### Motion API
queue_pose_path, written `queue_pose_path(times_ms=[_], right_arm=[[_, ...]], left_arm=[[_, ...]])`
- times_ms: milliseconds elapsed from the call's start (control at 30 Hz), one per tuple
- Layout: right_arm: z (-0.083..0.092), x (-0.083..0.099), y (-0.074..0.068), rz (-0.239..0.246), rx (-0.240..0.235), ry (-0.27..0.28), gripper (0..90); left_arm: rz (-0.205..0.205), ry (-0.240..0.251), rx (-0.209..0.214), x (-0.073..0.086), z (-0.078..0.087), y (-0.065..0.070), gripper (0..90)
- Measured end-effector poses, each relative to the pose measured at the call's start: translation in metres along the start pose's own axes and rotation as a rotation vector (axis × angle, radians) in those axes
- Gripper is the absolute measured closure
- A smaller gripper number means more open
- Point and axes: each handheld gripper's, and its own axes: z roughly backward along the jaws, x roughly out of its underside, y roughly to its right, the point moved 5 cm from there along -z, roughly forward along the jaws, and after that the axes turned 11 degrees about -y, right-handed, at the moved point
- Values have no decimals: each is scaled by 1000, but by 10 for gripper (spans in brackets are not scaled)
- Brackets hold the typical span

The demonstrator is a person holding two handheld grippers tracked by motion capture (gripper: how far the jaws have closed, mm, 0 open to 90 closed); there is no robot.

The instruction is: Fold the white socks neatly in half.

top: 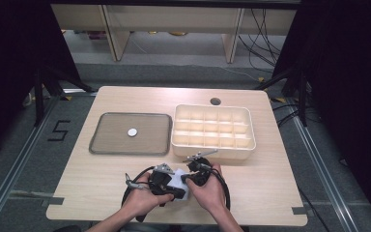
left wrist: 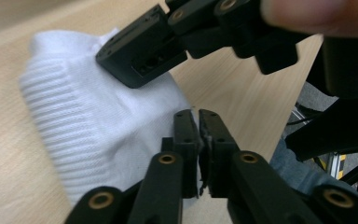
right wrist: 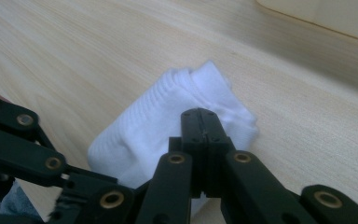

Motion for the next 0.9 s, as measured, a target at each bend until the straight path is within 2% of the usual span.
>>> queue_pose_path(times_ms=[67,133,167,233,267,300,333,367,400,500,533,600,633,667,700,733,900], right_arm=[[0,-1,0,8,4,7,900],[0,0,-1,-9,4,0,900],[1,0,-2,-15,1,-3,900],[1,0,-2,-13,0,-2,900],[1,0,0,13,-5,9,900],[1,0,0,13,-5,9,900],[2,0,-1,-13,-3,4,881],[2,0,-1,-13,-3,4,881],[7,-2,-2,-3,-16,41,846],[18,-3,-6,-21,-15,79,848],[22,-2,-5,-19,-11,61,849],[28,-1,-8,-12,-14,59,855],[28,-1,-8,-12,-14,59,855],[30,3,-8,-15,-6,47,857],[30,5,-7,-21,2,39,859],[30,7,-8,-30,-3,34,862],[26,15,-6,-33,-7,10,863]], left_arm=[[-7,12,-9,0,12,-2,759],[-3,23,-36,-2,24,-7,693],[-3,23,-36,-2,24,-7,653],[28,37,-56,-7,36,-21,584],[40,44,-73,-8,36,-24,557],[40,44,-73,-8,36,-24,530],[53,17,-75,-10,36,-33,516],[53,17,-75,-10,36,-33,504],[87,3,-66,-12,31,-40,488],[98,-14,-66,-12,25,-47,475],[106,-19,-79,-12,25,-49,466],[107,-21,-85,-13,24,-53,446],[107,-21,-85,-13,24,-53,438],[125,-14,-71,-14,22,-56,433],[130,-25,-82,-14,23,-57,431],[133,-22,-63,-14,21,-57,425],[155,-39,-63,-14,17,-57,413]])
